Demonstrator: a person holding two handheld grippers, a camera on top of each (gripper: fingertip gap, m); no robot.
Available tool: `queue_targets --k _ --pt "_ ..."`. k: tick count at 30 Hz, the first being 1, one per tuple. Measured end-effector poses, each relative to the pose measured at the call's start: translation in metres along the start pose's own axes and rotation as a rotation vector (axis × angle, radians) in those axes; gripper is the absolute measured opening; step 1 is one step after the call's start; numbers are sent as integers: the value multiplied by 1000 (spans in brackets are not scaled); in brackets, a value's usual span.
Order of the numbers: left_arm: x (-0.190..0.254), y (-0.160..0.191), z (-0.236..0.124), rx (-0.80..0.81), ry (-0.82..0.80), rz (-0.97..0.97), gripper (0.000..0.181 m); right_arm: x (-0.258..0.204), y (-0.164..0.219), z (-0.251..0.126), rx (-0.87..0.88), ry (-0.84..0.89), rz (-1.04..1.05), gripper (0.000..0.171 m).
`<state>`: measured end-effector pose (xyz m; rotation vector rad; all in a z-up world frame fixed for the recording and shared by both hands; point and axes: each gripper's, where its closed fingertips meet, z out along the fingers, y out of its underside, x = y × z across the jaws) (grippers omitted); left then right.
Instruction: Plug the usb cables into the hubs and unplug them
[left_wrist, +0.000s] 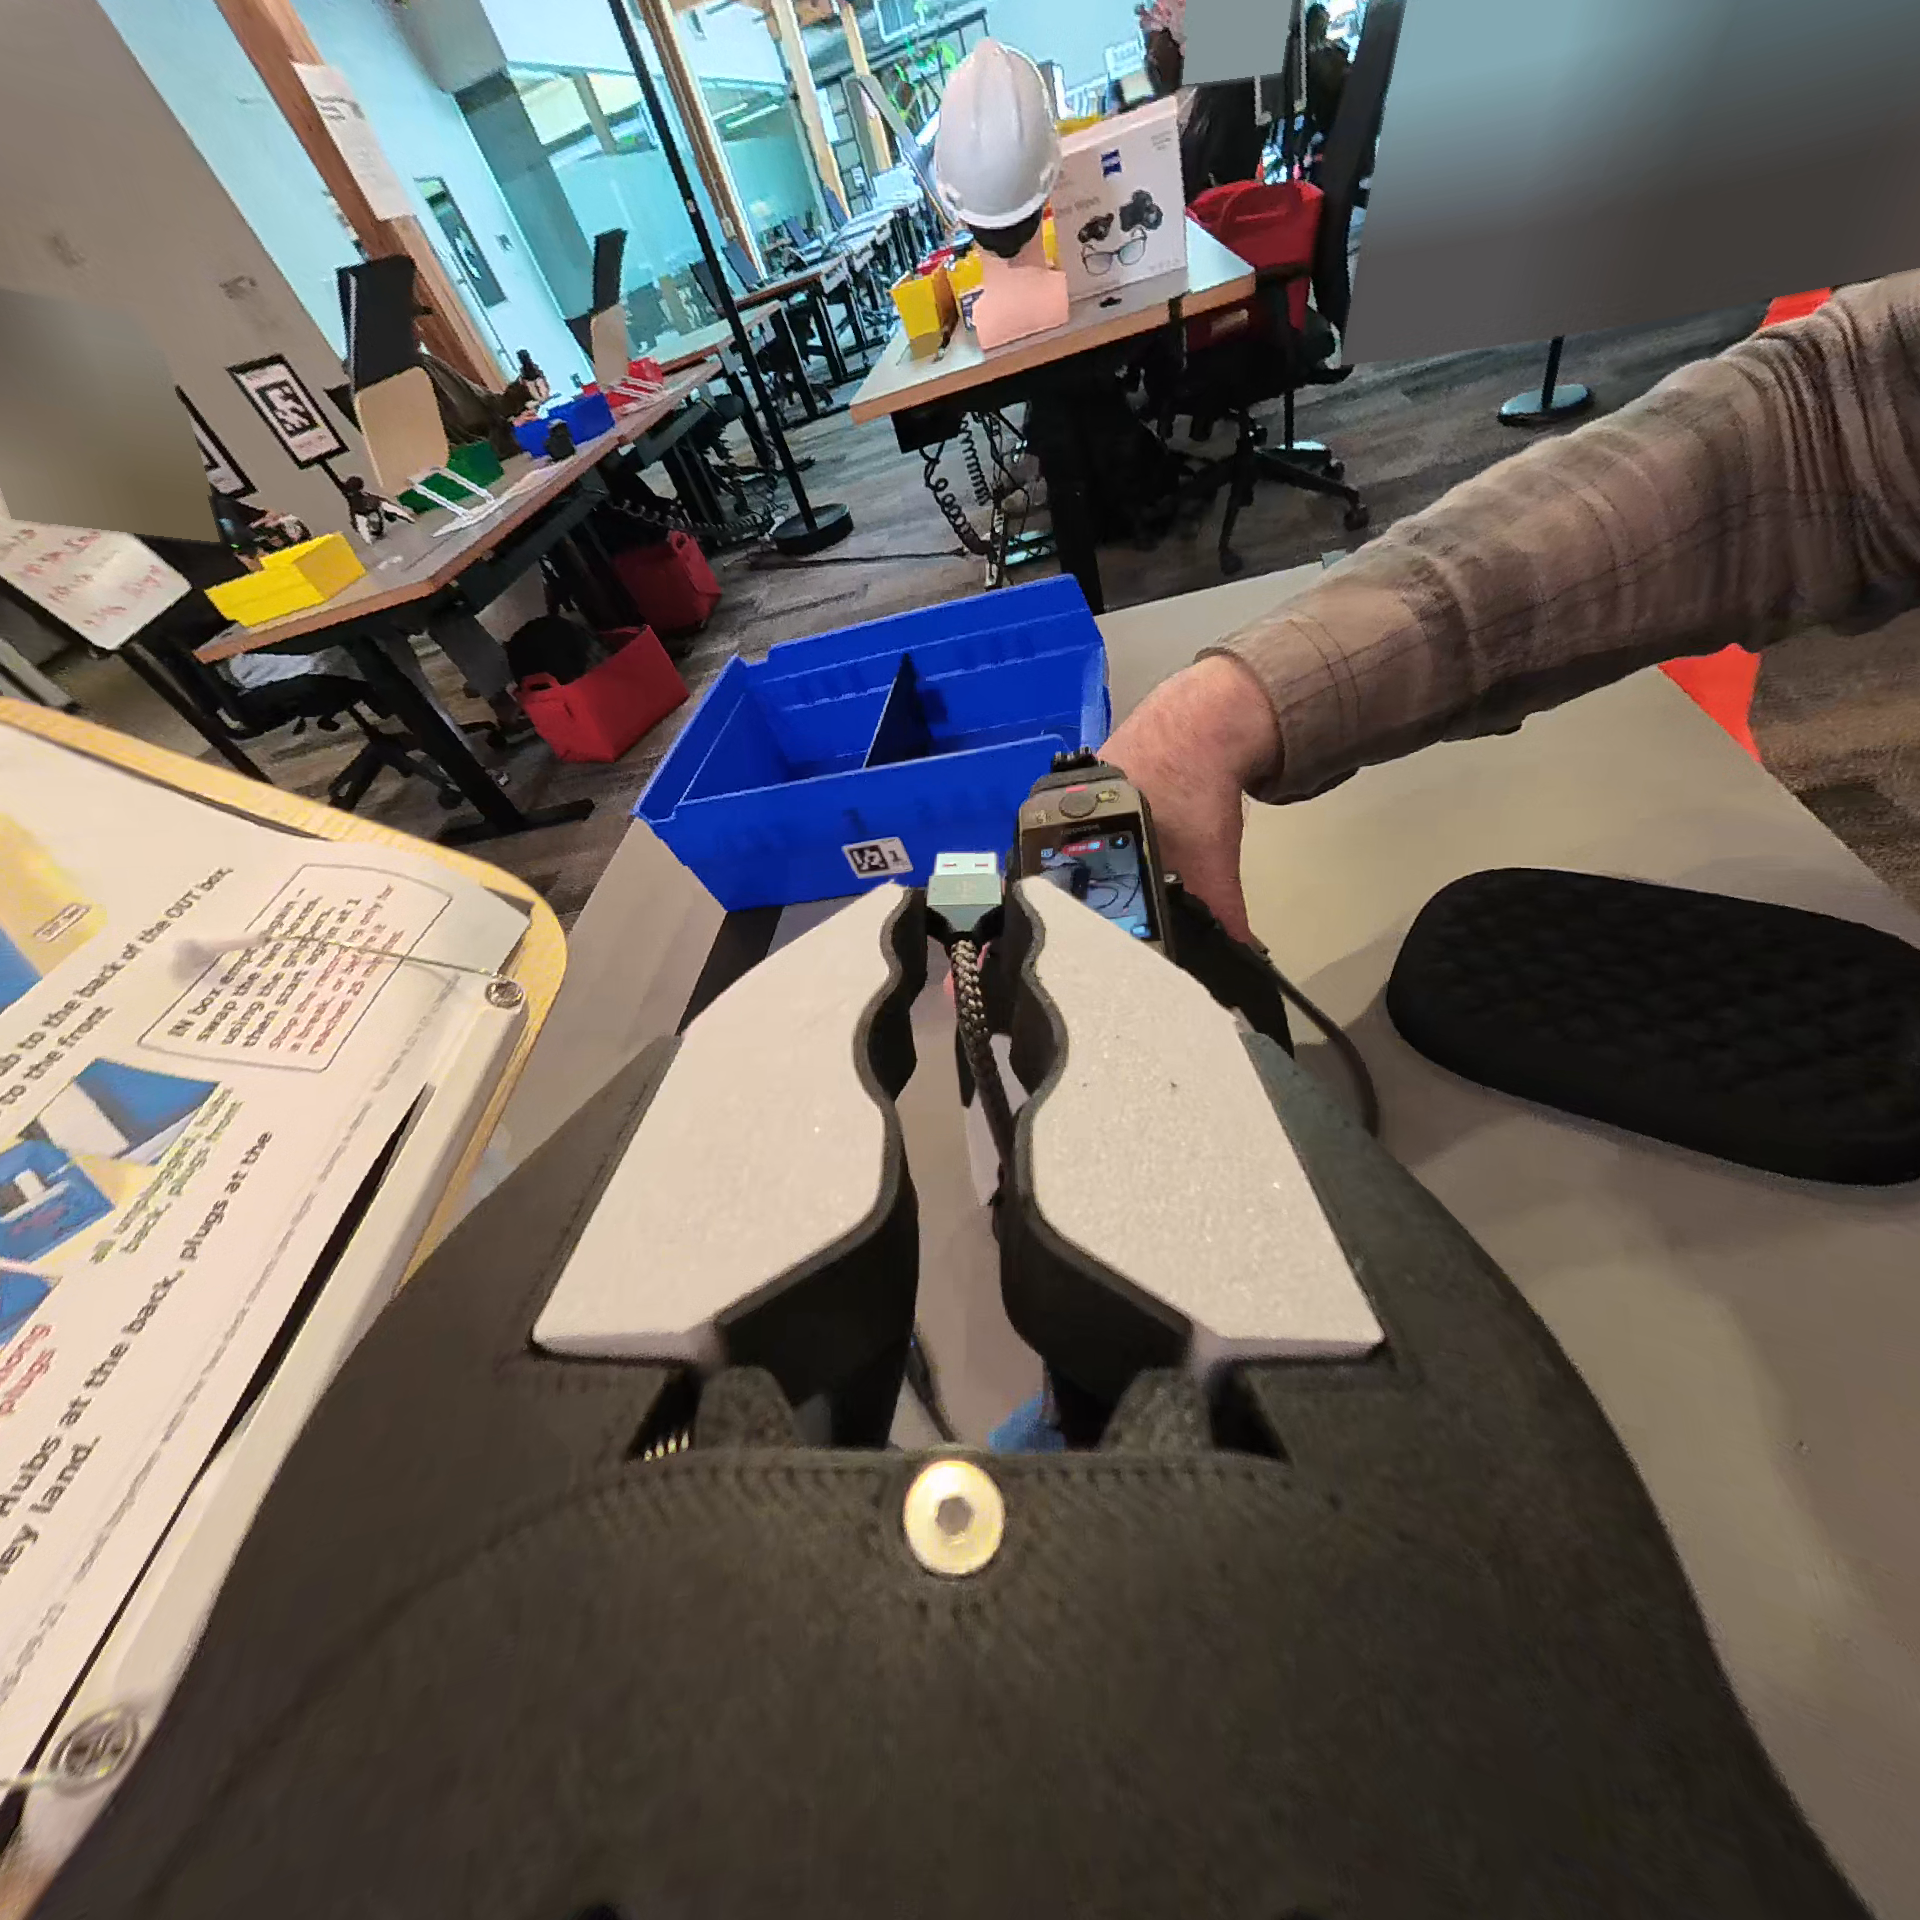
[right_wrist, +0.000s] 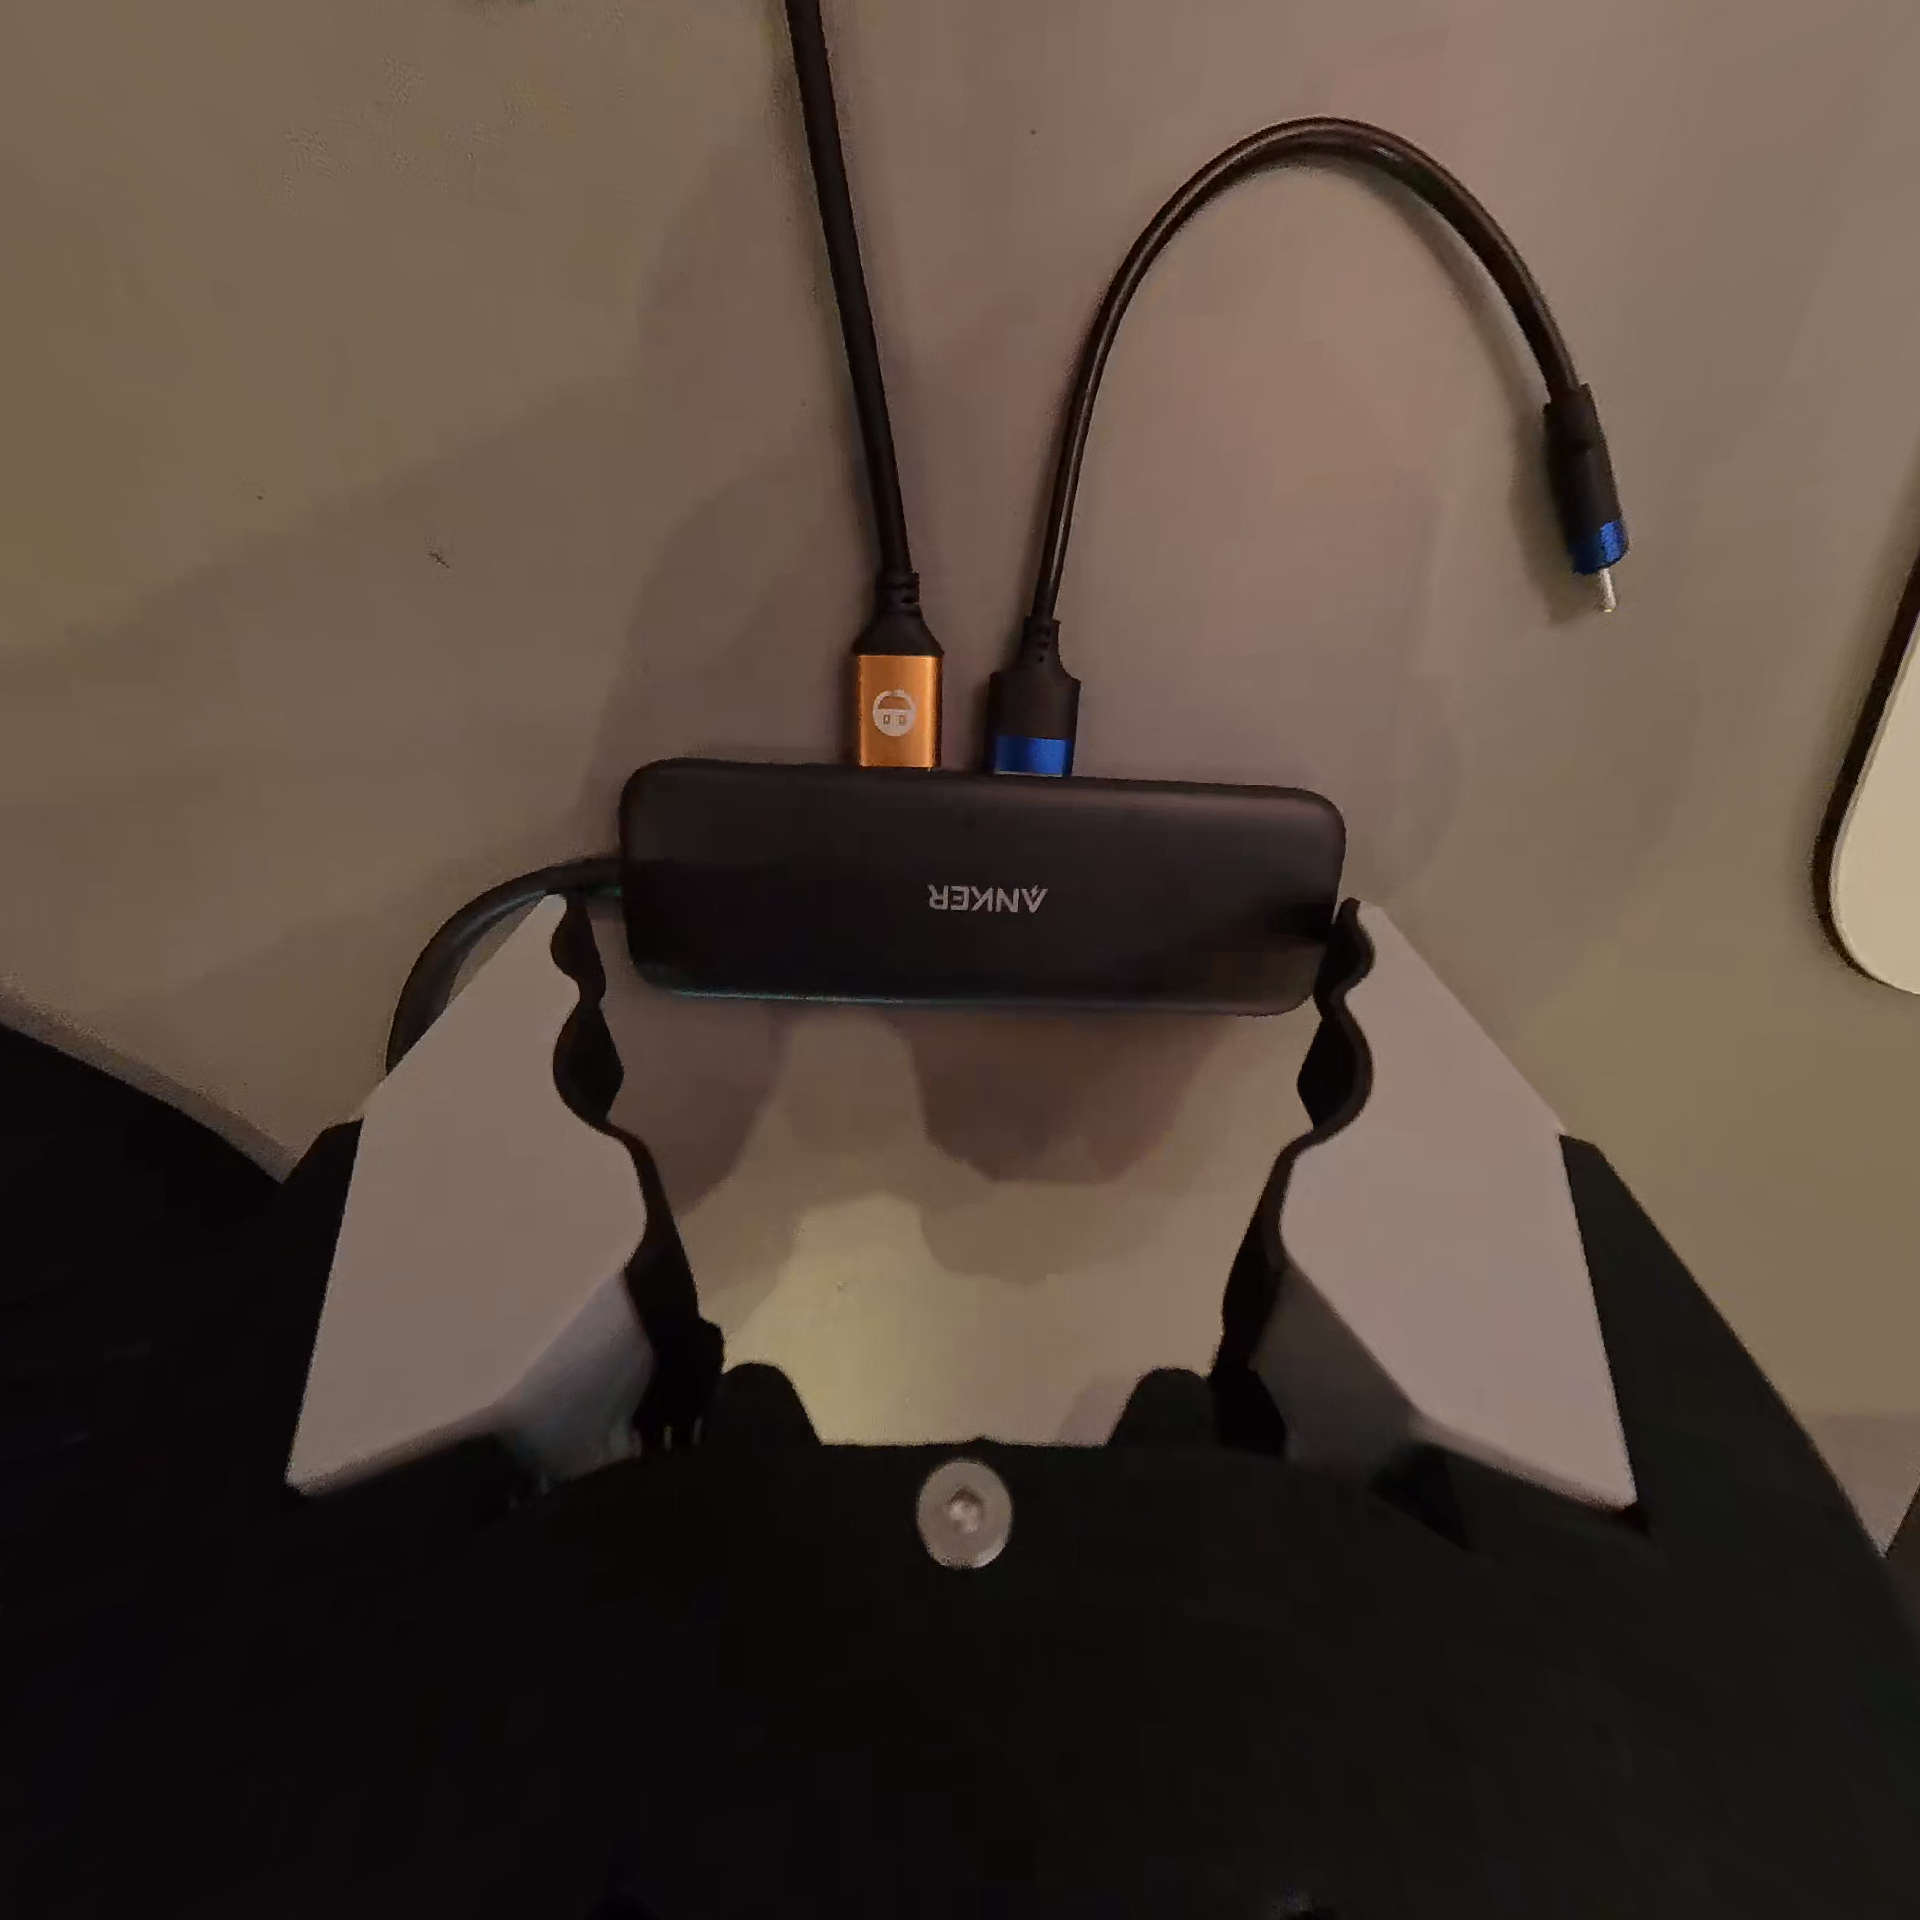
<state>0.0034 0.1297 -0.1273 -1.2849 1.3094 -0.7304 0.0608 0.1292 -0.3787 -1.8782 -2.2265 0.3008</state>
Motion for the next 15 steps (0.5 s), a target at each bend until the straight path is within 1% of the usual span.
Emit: queue_targets --k 2,9,15 --pt "-2 4 -3 -1 -6 -2 14 0 -1 -1 -7 -5 -7 127" --pt "-9 6 -11 7 -30 -10 14 0 0 -2 -25 -11 -8 126" --pt "-6 8 -8 1 -21 -16 14 2 -3 -13 81 -63 60 125"
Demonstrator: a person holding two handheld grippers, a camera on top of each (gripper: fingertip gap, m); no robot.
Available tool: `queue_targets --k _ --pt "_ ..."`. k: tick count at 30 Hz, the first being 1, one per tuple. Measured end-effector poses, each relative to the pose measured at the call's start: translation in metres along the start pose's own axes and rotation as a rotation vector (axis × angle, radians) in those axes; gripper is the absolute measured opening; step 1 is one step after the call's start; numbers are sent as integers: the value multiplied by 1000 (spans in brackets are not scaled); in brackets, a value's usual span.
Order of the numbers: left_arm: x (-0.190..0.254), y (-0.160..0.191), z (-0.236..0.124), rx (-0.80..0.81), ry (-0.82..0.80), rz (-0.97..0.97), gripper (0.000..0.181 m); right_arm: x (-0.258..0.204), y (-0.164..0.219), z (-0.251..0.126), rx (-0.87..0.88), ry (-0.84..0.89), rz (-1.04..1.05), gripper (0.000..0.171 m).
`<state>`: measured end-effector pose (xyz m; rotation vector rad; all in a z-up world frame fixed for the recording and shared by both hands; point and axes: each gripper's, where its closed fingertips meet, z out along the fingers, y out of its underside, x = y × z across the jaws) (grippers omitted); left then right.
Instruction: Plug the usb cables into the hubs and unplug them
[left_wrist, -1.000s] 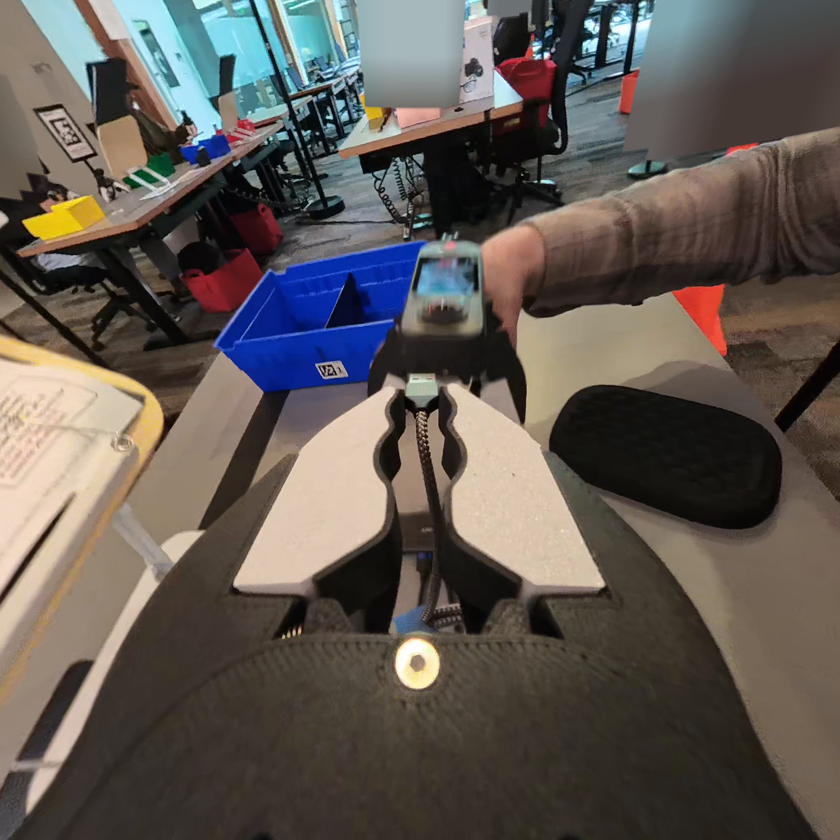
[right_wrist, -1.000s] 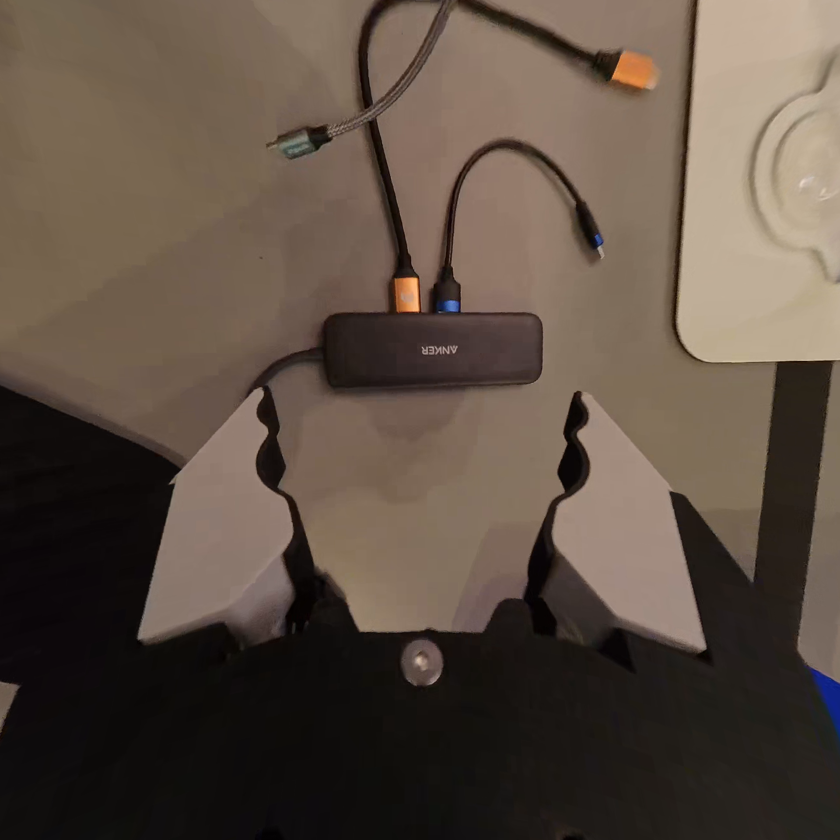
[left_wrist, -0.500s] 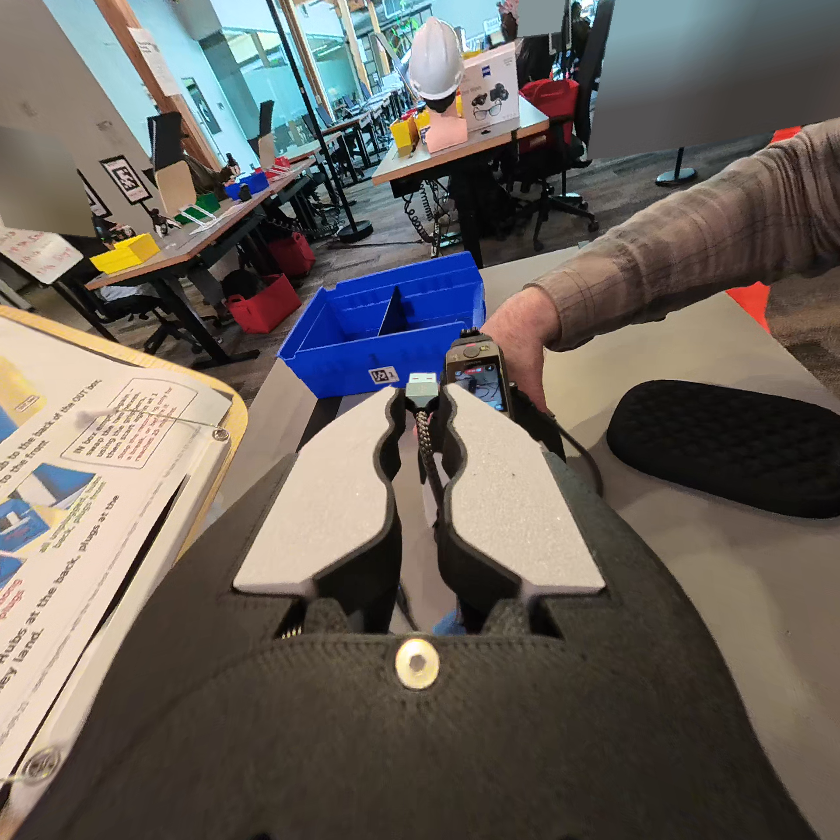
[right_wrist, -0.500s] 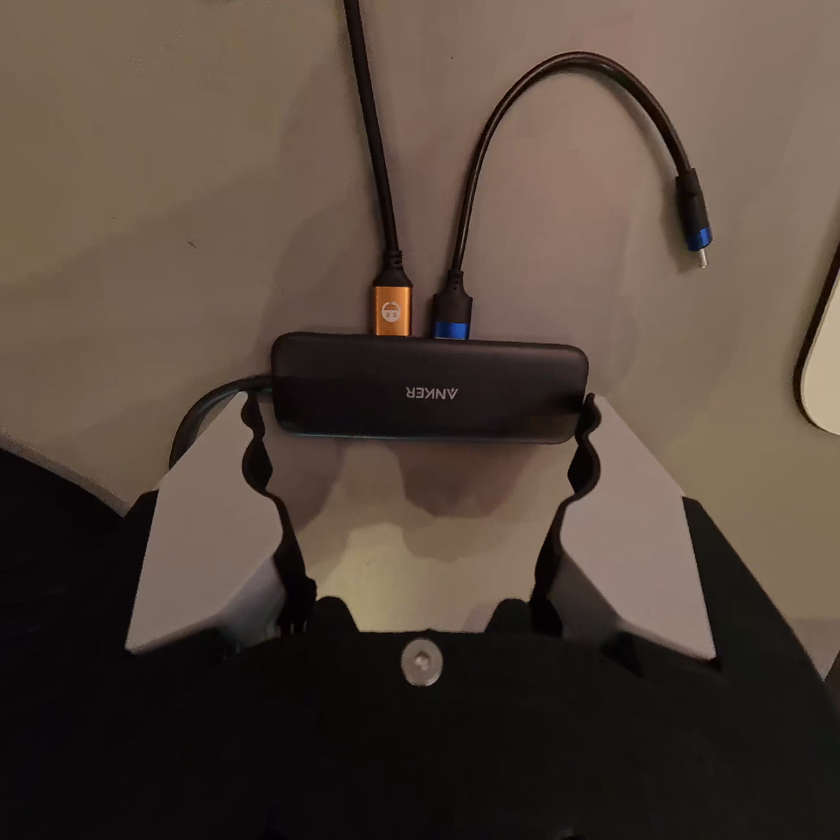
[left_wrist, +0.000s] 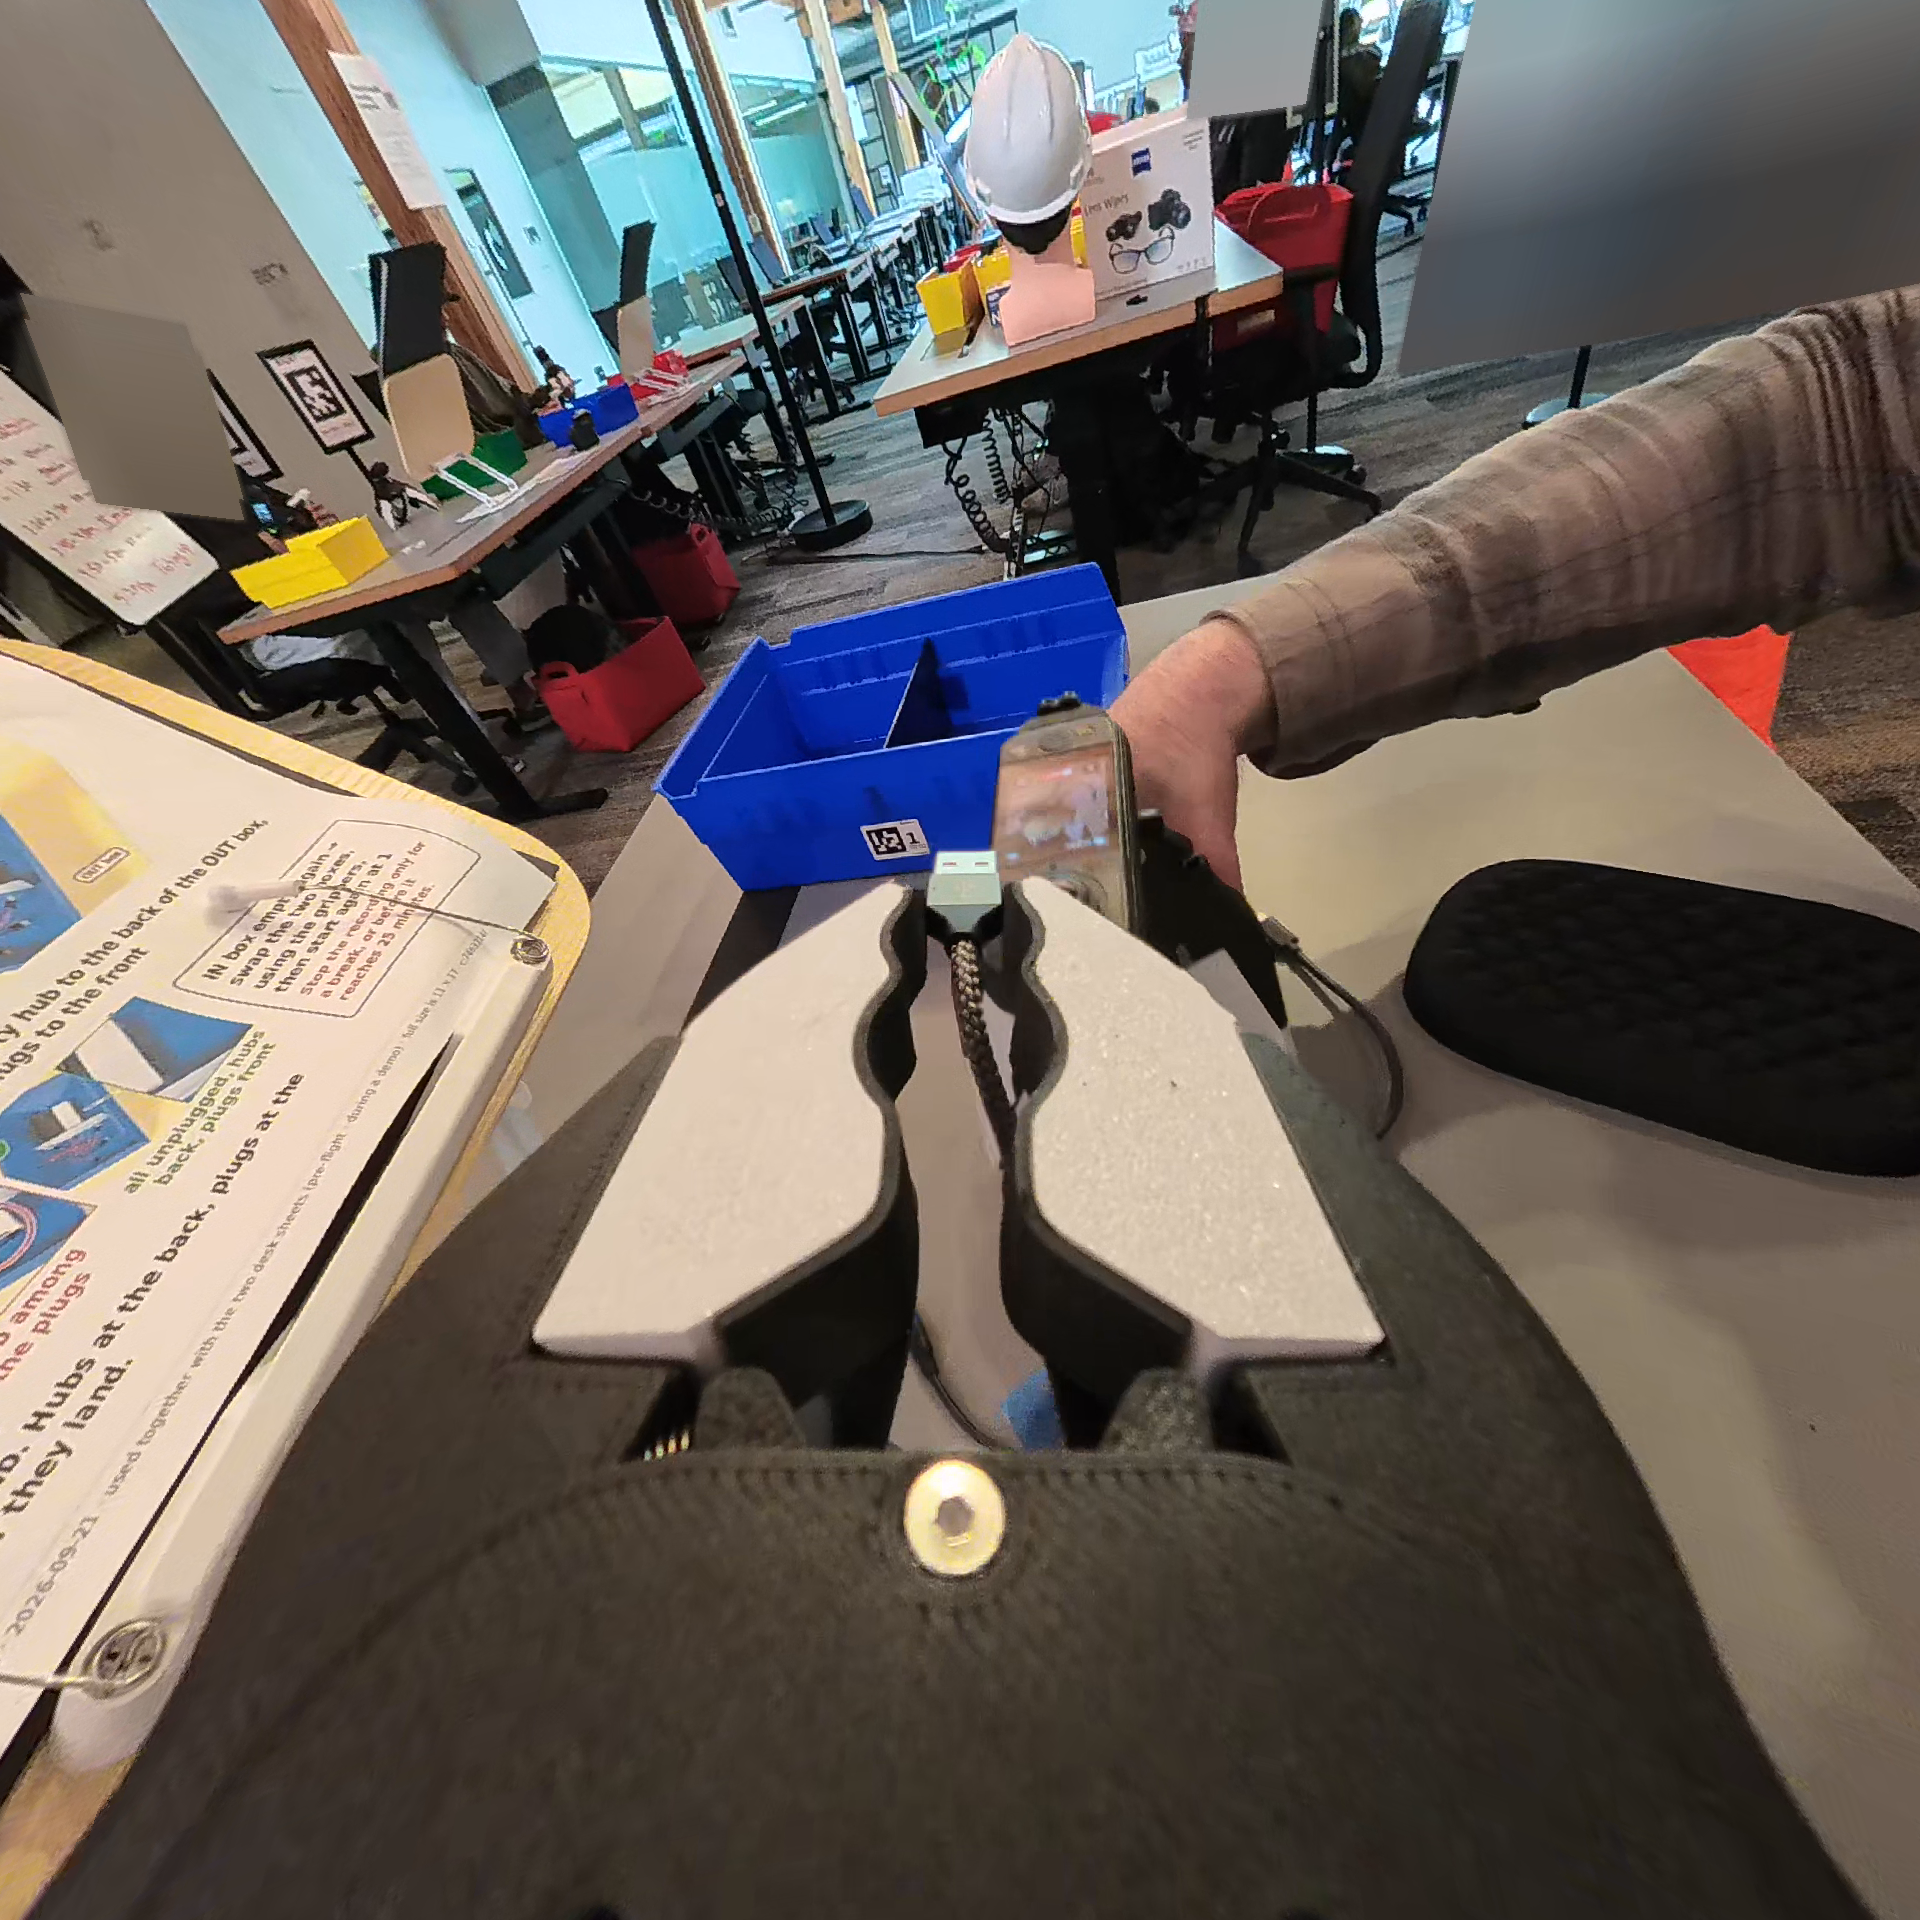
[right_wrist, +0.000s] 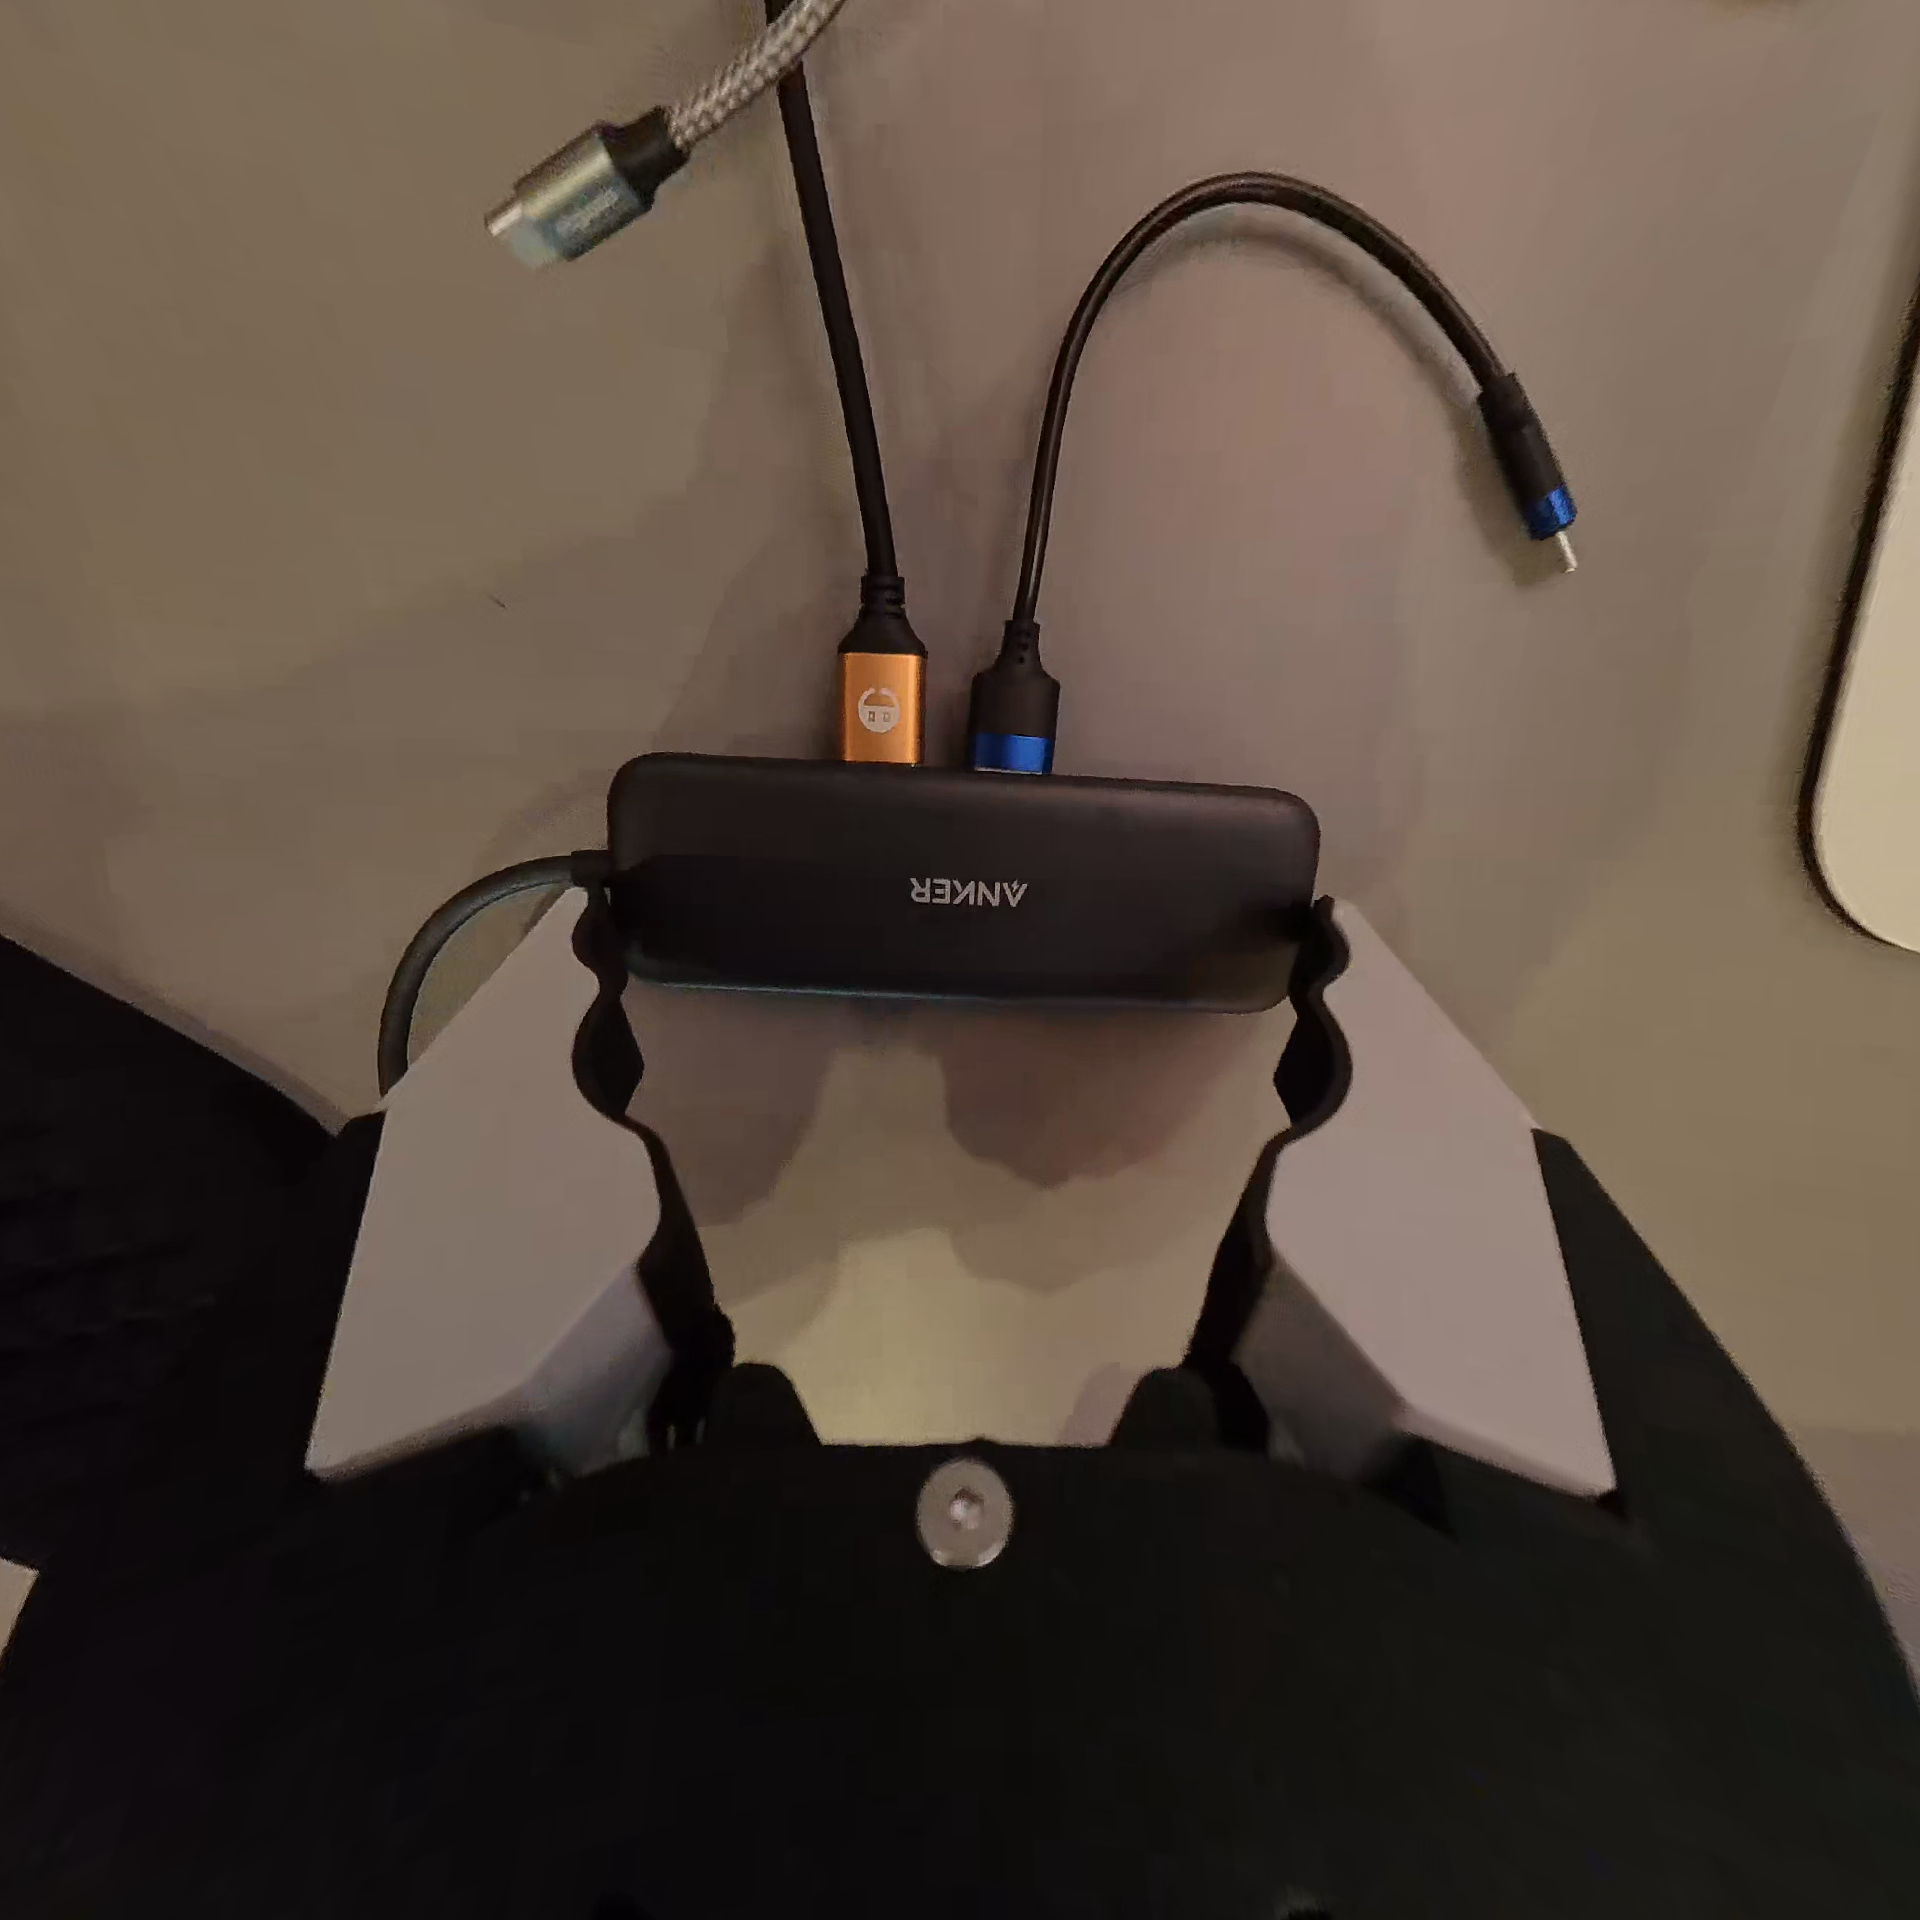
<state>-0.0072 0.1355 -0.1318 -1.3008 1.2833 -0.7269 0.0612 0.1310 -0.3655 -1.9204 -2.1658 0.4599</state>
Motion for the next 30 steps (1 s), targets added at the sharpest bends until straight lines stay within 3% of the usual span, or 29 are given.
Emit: queue_targets --k 19,30 --pt "27 30 47 -102 109 -32 14 22 1 -83 317 -14 99 126" --pt "24 32 63 -35 101 -120 14 32 -6 -119 382 -39 108 126"
